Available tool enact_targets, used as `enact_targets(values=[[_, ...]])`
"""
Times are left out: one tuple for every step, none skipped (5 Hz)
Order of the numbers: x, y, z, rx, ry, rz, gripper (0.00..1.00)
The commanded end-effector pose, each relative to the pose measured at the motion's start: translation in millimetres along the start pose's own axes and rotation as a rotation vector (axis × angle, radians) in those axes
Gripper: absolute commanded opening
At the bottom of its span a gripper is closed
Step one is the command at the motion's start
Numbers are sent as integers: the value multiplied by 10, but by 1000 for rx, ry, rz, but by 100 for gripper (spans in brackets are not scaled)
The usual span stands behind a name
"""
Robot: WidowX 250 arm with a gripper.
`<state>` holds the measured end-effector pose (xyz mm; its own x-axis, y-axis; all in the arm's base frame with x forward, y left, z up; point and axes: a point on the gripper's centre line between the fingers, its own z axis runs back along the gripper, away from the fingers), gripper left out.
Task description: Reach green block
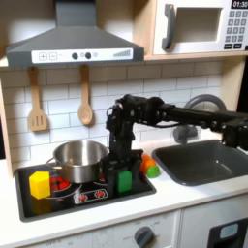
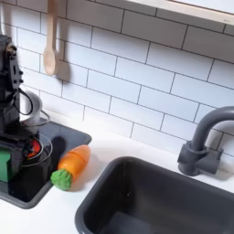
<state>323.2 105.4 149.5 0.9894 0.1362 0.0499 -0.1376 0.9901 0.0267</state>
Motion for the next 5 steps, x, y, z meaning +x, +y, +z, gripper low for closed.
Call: enact_targets(values=[[12, -48, -137, -7, 13, -29, 100], [32, -16, -188, -9, 23, -18, 100], [24, 3, -230, -8, 32, -27, 100], [49, -10, -166, -9, 12, -27, 100], [49, -10, -166, -9, 12, -27, 100]])
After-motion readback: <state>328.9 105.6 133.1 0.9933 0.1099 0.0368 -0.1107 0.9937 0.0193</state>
